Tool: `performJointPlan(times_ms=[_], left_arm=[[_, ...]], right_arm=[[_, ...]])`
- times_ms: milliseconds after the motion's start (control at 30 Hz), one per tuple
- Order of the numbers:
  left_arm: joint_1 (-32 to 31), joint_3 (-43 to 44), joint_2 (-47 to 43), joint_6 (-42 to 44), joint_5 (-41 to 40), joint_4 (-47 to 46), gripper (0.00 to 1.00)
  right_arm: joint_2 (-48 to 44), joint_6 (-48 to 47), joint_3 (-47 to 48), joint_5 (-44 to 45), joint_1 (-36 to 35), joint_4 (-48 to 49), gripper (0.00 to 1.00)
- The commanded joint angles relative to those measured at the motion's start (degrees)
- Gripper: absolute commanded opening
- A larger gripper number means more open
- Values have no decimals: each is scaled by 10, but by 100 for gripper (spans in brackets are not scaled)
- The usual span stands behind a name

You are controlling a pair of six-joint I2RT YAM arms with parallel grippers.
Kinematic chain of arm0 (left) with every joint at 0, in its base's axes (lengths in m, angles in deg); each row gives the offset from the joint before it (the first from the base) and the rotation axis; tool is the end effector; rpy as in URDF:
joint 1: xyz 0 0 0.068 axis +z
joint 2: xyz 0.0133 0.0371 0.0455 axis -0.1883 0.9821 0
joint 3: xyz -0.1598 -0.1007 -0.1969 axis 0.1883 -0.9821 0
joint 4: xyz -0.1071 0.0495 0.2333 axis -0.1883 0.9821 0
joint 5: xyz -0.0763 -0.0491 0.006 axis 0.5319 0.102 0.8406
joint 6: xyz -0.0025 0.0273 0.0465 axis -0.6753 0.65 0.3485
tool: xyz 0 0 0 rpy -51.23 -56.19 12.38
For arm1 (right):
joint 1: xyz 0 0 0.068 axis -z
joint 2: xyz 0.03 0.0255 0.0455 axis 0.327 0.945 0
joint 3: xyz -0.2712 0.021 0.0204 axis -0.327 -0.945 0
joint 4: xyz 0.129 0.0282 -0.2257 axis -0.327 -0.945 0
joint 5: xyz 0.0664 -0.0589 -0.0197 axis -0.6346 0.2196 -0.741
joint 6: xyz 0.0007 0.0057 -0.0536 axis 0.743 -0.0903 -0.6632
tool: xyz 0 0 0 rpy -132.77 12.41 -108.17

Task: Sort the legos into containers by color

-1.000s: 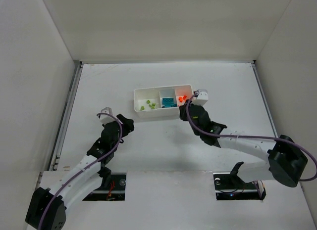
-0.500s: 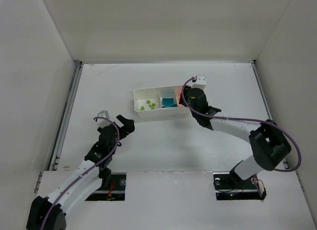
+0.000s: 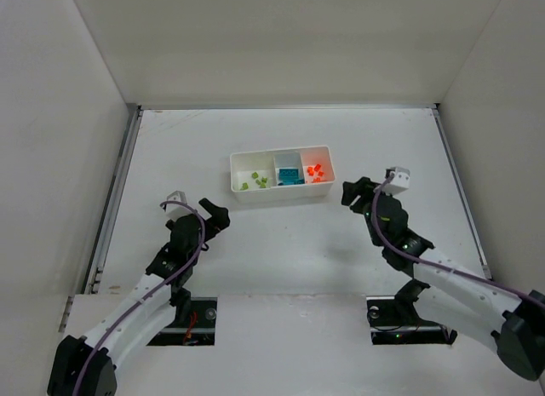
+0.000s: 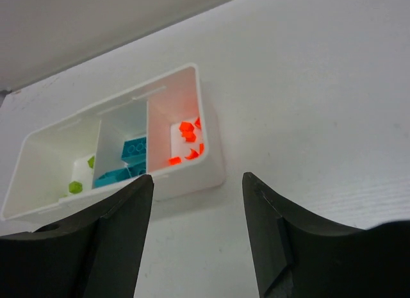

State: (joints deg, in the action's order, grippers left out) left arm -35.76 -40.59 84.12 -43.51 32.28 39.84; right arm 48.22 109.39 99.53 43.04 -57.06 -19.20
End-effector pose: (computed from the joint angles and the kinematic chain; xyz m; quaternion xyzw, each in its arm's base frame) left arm 0.1457 -0.0557 0.1821 -0.2096 0.7733 -0.2203 0.5563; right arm 0.1765 0.1125 0.2520 0.1228 0.7466 0.1463 0.6372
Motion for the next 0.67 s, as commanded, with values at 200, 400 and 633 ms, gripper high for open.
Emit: performJointPlan(times_ms=[200,400,633], left_arm=[[16,27,23,-7,-9,46,100],[25,61,77,-20,-19,98,100],[13,79,117,-12,-18,98,100]], right_arm=[[-150,140,-123,62,-8,-91,73],[-141,167,-151,84,-4,-92,100],[-72,172,-132,76,6,-97,100]])
